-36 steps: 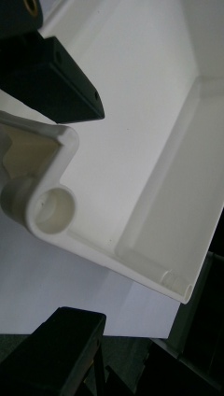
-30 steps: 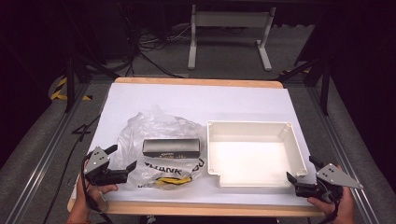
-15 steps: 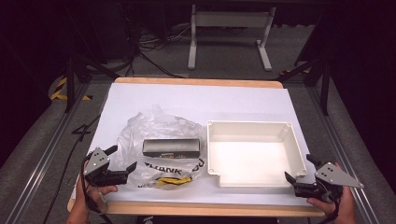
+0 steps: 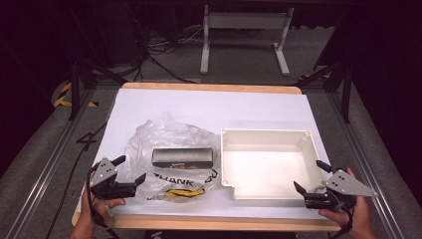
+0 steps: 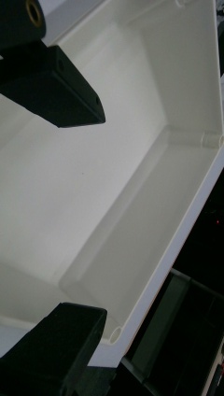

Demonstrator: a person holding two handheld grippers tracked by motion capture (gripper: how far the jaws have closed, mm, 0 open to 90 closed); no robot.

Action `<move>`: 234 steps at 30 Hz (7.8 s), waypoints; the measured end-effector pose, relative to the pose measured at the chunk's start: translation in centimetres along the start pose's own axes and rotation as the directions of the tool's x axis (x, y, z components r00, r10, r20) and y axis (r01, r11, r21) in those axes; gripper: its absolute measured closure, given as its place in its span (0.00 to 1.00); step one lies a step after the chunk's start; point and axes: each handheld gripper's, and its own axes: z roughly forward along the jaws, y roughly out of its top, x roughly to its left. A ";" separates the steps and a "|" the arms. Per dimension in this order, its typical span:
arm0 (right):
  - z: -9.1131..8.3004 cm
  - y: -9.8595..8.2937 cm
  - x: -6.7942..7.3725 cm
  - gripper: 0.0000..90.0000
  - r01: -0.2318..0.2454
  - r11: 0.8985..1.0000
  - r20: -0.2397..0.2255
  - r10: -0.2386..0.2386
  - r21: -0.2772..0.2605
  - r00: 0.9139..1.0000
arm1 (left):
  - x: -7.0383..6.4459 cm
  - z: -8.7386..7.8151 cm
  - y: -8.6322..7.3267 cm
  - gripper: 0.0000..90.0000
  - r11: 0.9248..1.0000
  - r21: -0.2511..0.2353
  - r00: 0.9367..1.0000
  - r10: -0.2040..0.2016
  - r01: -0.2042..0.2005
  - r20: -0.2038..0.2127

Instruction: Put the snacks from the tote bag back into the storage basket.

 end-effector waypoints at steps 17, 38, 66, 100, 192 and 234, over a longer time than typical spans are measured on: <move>2.9 3.7 2.0 0.17 0.099 0.995 -0.093 -0.098 0.012 0.991 | 0.0 0.2 -0.1 0.07 1.000 0.012 1.000 -0.005 0.005 0.008; 9.2 7.6 2.3 0.23 0.165 0.986 -0.232 -0.164 -0.013 0.959 | -0.2 0.3 -0.1 0.08 1.000 0.022 1.000 0.003 -0.004 0.022; 15.8 12.8 4.6 0.26 0.250 0.968 -0.423 -0.220 0.016 0.879 | -0.2 0.0 -0.2 0.08 1.000 0.013 1.000 -0.007 0.007 0.030; 23.7 15.2 10.5 0.30 0.454 0.881 -0.631 -0.279 0.132 0.724 | 0.0 -0.6 -0.5 0.08 1.000 0.005 0.999 -0.023 0.023 0.023; 14.1 17.8 2.8 0.48 0.499 0.858 -0.587 -0.346 0.117 0.732 | -0.1 -0.7 -0.4 0.08 1.000 0.002 0.999 -0.024 0.024 0.033; 10.0 8.3 -5.4 0.48 0.521 0.802 -0.608 -0.266 0.290 0.748 | -0.2 -0.4 -0.3 0.08 0.999 0.016 0.999 -0.028 0.028 0.038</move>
